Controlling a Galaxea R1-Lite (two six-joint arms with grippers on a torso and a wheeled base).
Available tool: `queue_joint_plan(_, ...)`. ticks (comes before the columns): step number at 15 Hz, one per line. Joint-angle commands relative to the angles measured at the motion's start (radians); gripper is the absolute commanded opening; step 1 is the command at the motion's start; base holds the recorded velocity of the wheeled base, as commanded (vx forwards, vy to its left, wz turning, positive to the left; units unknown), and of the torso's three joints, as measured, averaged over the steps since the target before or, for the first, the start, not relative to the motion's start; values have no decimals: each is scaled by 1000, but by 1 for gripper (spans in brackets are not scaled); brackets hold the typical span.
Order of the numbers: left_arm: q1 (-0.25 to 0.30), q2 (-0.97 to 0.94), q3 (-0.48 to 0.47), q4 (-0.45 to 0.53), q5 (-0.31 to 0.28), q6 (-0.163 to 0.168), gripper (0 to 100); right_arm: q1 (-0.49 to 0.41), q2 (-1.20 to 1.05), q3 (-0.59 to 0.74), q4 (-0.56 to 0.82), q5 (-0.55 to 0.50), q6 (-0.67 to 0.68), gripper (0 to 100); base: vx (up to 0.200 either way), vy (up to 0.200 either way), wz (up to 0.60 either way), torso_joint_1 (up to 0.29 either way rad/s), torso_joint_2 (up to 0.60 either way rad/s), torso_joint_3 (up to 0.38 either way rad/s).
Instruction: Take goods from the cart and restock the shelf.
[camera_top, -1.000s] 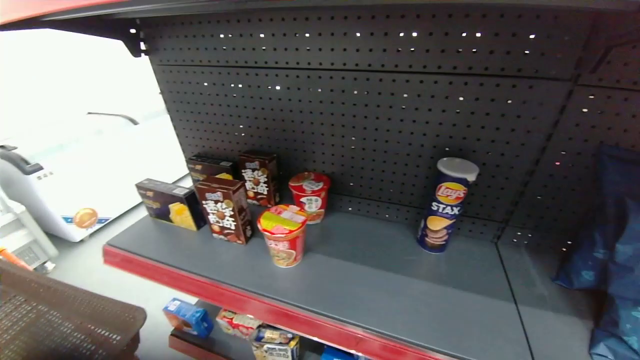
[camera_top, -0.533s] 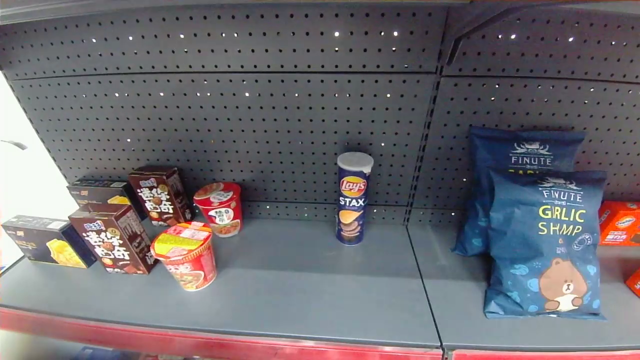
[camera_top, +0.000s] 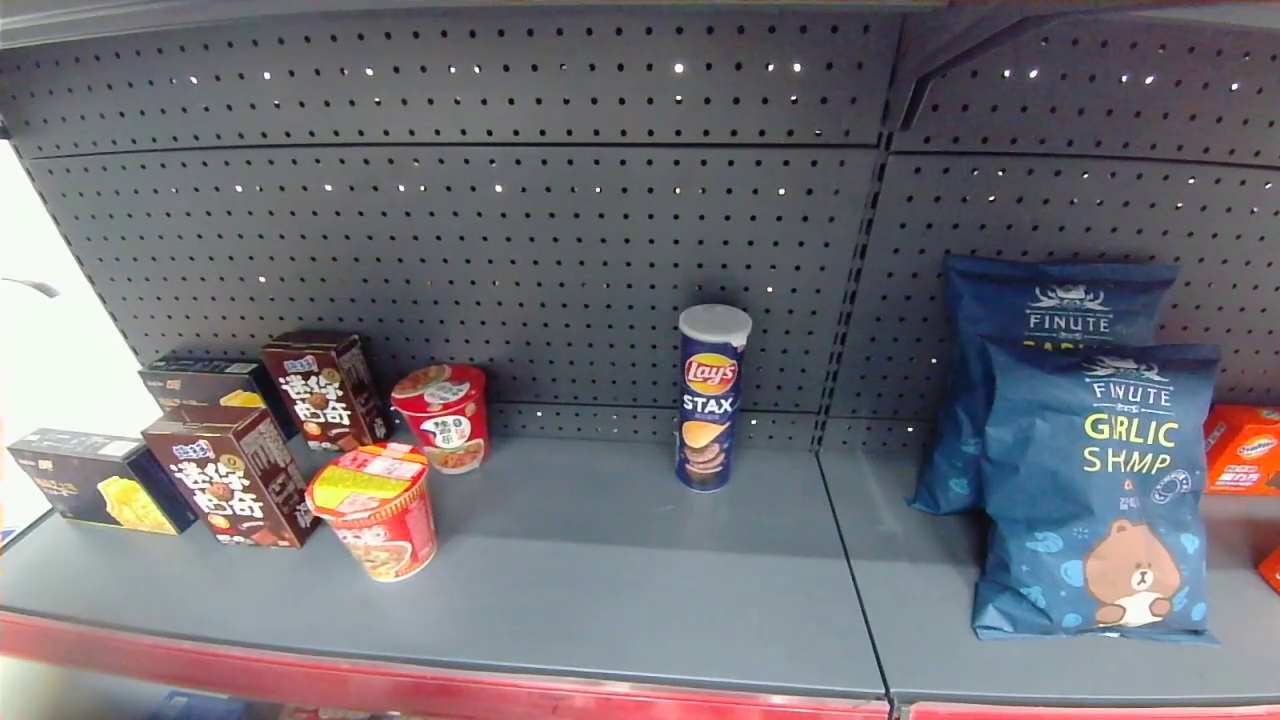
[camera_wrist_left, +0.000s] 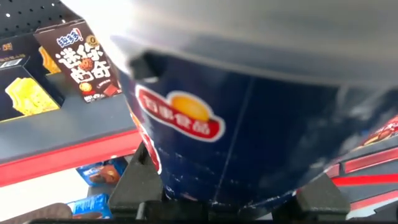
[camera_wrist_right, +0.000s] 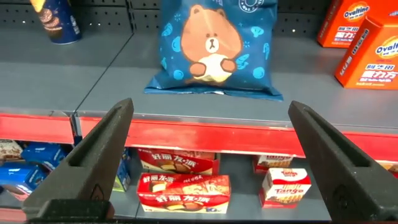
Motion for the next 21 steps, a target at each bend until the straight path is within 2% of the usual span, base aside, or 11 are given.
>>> queue_joint_plan(1,0,-23,9,4,0,-1,0,-1,1,0,0,0,-1,100,0,0,0,0,0,0)
queue_joint_plan(4,2,-34,-5,41,2,-1,0,-1,1,0,0,0,-1,100,0,0,-400,-2,8,3)
queue_joint_plan(7,0,-31,-24,42,77,-2,0,-1,1,0,0,2,-1,100,0,0,0,0,0,0)
queue_joint_plan(9,2,-33,-26,46,161,-30,0,-1,1,-2,0,8,-18,100,0,0,0,0,0,0)
queue_joint_plan(15,-10,41,-75,47,158,-47,0,30,48,-5,0,65,-58,100,0,0,0,0,0,0)
queue_joint_plan(16,-15,56,-74,44,150,-47,0,61,164,-6,0,34,64,100,0,0,0,0,0,0)
queue_joint_plan(17,-18,55,-69,46,144,-48,0,73,186,-6,-3,-12,48,100,0,0,0,0,0,0)
queue_joint_plan(18,-20,55,-64,46,140,-48,0,133,179,-126,-10,-1,-10,100,0,0,0,0,0,0)
queue_joint_plan(19,-24,55,-61,46,137,-50,0,217,483,-448,-28,-15,-222,100,0,0,0,0,0,0)
queue_joint_plan(20,-26,55,-54,46,135,-48,0,237,561,-446,-33,3,-200,100,0,0,0,0,0,0)
queue_joint_plan(21,-40,53,-32,42,131,-50,0,358,577,-393,-33,-18,-200,100,0,0,0,0,0,0)
